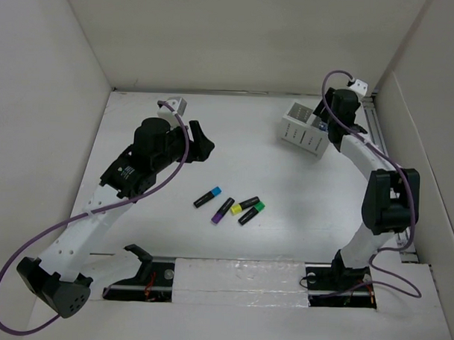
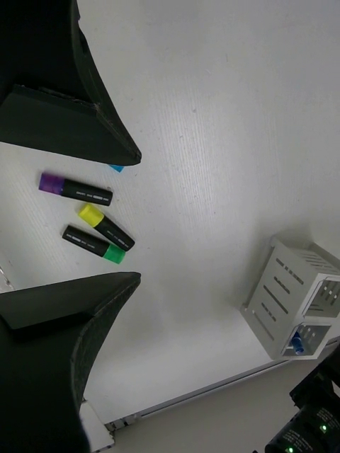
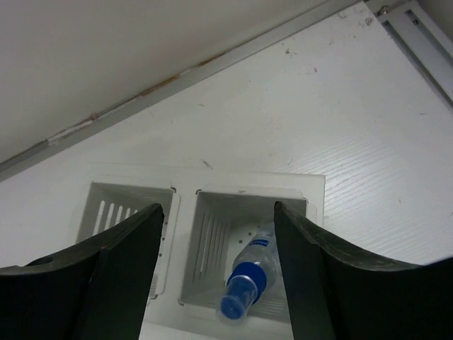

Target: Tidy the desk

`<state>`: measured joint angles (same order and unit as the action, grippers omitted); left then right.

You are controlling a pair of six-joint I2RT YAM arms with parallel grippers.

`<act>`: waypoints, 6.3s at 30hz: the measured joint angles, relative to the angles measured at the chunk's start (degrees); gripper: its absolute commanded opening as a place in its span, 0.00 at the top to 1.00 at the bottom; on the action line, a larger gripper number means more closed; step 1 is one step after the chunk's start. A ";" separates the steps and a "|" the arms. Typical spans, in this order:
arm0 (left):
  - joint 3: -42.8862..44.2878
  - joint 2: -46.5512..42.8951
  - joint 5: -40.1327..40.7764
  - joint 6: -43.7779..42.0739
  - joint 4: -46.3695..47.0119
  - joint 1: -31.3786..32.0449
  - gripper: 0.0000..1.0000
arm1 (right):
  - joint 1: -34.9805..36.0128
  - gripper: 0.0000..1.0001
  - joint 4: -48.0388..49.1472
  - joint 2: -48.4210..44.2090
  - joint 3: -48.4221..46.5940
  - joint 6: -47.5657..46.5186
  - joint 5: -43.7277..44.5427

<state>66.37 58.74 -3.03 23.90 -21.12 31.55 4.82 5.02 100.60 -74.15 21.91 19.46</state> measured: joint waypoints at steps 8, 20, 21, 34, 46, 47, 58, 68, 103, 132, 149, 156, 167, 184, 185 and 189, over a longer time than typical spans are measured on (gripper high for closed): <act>0.33 -0.02 0.74 -1.84 -0.13 0.00 0.43 | 1.38 0.97 -6.05 -9.86 -1.09 -0.66 -3.15; 4.46 -2.80 4.74 -3.06 -0.37 -0.11 0.72 | 29.59 0.63 -25.24 -29.70 16.55 6.97 -10.93; 4.13 -3.21 4.57 -2.97 -0.17 -0.13 0.75 | 31.36 0.53 -27.58 -31.19 18.88 9.01 -11.17; -0.46 -4.00 -1.73 -3.04 2.25 -0.15 0.73 | 47.08 0.29 -35.06 -23.12 24.04 26.16 -11.52; -2.16 -4.50 -4.35 -3.48 2.64 -0.15 0.71 | 45.51 0.37 -34.10 -9.33 18.62 29.44 -7.04; -2.16 -4.66 -4.35 -3.52 2.62 -0.15 0.71 | 45.35 0.38 -34.16 -8.72 18.43 29.57 -6.80; -2.19 -6.32 -4.22 -3.96 2.60 -0.15 0.71 | 45.05 0.48 -34.60 -6.49 17.62 30.62 -3.54; -2.19 -6.32 -3.41 -4.50 2.56 -0.15 0.71 | 43.52 0.44 -35.06 -5.31 18.21 30.32 -1.77; -2.75 -5.20 -2.62 -4.55 2.91 -0.15 0.69 | 20.00 0.79 -36.96 -17.68 -4.52 16.06 -0.42; -3.13 -1.38 0.00 -1.75 2.27 -2.05 0.69 | 6.69 0.61 -19.87 17.88 -33.05 -3.85 6.99; -3.13 -1.90 -1.75 -1.73 2.97 -2.32 0.69 | 10.14 1.00 -20.13 -0.74 -18.14 -4.02 4.26; -3.13 -3.72 -2.64 -1.95 3.54 -2.32 0.69 | 25.70 1.00 -23.12 -22.80 2.54 2.10 -1.51; -5.31 -4.59 -4.81 -2.40 5.46 -2.34 0.69 | 41.81 0.32 -36.02 -26.32 21.49 22.10 -9.44; -10.43 -11.17 -7.56 -1.27 4.66 0.66 0.69 | 41.22 0.44 -30.45 -5.14 16.92 38.10 -14.16; -10.84 -11.63 -7.96 -1.05 4.63 0.90 0.69 | 41.03 0.45 -29.90 -4.87 16.85 38.69 -14.19; -12.50 -12.96 -8.96 -0.33 4.48 1.42 0.69 | 40.44 0.49 -29.22 -1.68 15.08 40.61 -14.67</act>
<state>53.87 45.78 -11.99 23.57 -16.64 32.97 45.25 -24.21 98.91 -59.07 62.52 4.80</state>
